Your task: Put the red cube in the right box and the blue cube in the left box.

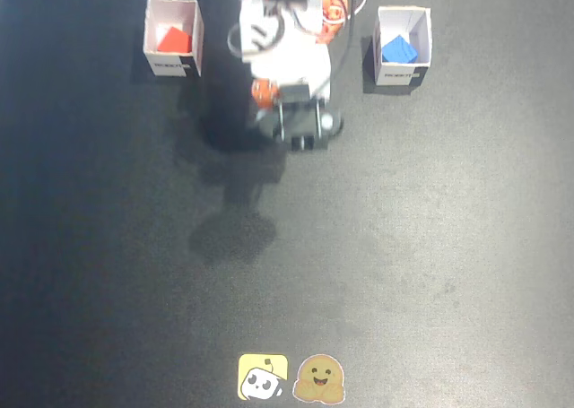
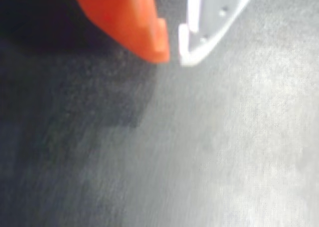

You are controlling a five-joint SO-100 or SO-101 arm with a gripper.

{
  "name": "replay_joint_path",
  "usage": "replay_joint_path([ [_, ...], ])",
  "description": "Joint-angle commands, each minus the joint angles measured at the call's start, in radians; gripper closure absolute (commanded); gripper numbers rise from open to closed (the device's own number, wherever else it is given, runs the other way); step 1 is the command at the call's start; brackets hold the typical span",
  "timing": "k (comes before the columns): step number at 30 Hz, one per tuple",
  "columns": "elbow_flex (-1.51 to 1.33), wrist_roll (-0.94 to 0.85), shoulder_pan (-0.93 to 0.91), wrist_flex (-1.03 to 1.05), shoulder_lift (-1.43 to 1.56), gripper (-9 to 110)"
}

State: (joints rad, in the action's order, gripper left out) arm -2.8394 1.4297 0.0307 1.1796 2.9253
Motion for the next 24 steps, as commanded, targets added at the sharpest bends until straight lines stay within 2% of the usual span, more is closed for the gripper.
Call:
replay_joint_path([
  [1, -0.031, -0.006, -0.011, 0.054, 0.167, 101],
  [4, -0.032, -0.008, -0.031, 0.083, 0.167, 101],
  [9, -0.032, -0.114, -0.132, 0.077, 0.164, 101],
  [13, -0.032, -0.104, -0.152, 0.077, 0.164, 101],
  [24, -0.034, 0.072, -0.129, 0.084, 0.166, 101],
])
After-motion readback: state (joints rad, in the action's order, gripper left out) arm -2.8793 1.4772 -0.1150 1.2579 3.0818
